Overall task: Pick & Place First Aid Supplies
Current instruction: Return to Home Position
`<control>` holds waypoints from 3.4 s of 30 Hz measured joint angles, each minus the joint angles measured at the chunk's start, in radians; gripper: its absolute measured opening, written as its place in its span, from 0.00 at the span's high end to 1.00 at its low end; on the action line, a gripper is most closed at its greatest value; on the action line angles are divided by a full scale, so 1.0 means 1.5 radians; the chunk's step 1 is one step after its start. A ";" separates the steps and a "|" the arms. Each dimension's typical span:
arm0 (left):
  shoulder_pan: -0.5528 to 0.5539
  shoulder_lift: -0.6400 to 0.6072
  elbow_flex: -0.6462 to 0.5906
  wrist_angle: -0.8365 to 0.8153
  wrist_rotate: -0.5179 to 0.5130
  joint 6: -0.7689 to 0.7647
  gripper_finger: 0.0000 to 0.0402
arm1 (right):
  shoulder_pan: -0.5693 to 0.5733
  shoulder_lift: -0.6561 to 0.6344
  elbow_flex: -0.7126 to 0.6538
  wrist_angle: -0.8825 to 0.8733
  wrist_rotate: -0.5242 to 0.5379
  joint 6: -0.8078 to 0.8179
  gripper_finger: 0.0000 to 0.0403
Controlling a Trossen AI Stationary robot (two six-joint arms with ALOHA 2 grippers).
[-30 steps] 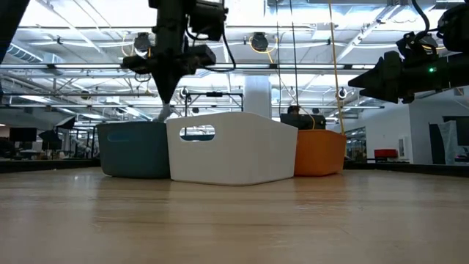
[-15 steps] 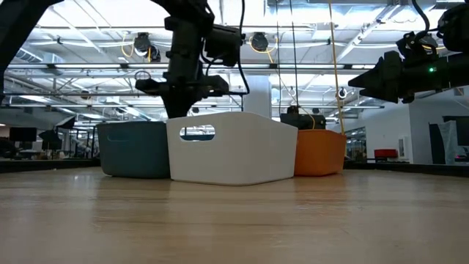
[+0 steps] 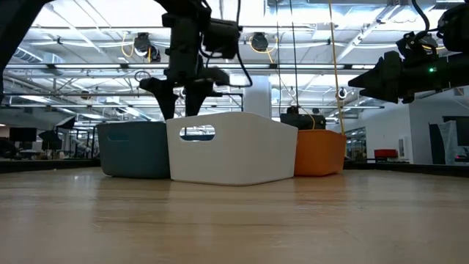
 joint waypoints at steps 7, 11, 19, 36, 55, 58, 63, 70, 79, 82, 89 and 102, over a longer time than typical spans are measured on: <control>-0.012 -0.124 -0.124 0.203 0.008 0.220 0.09 | 0.000 0.000 0.000 0.000 0.000 0.000 0.06; -0.019 -0.234 -0.256 0.376 -0.002 0.302 0.02 | 0.000 0.000 0.000 0.000 0.000 0.000 0.06; 0.006 -0.509 -0.549 0.732 -0.102 0.401 0.11 | 0.000 0.000 0.000 0.000 0.000 0.000 0.06; 0.056 -1.063 -0.982 1.008 -0.103 0.411 0.15 | 0.000 0.000 0.000 0.000 0.000 0.000 0.06; 0.056 -1.281 -1.057 0.870 -0.089 0.451 0.14 | 0.000 0.000 0.000 0.000 0.000 0.000 0.06; 0.056 -1.282 -1.056 0.869 -0.089 0.451 0.14 | 0.000 0.000 0.000 0.000 0.000 0.000 0.06; 0.056 -1.281 -1.056 0.869 -0.089 0.451 0.16 | 0.000 0.000 0.000 0.000 0.000 0.000 0.06; 0.056 -1.272 -1.057 0.871 -0.089 0.450 0.18 | 0.000 0.000 0.000 0.000 0.000 0.000 0.06; 0.056 -1.271 -1.057 0.874 -0.089 0.450 0.15 | 0.000 0.000 0.000 0.000 0.000 0.000 0.06; 0.056 -1.271 -1.057 0.874 -0.089 0.450 0.15 | 0.000 0.000 0.000 0.000 0.000 0.000 0.06; 0.056 -1.271 -1.057 0.874 -0.089 0.450 0.19 | 0.000 0.000 0.000 0.000 0.000 0.000 0.06; 0.056 -1.271 -1.057 0.875 -0.089 0.449 0.16 | 0.000 0.000 0.000 0.000 0.000 0.000 0.06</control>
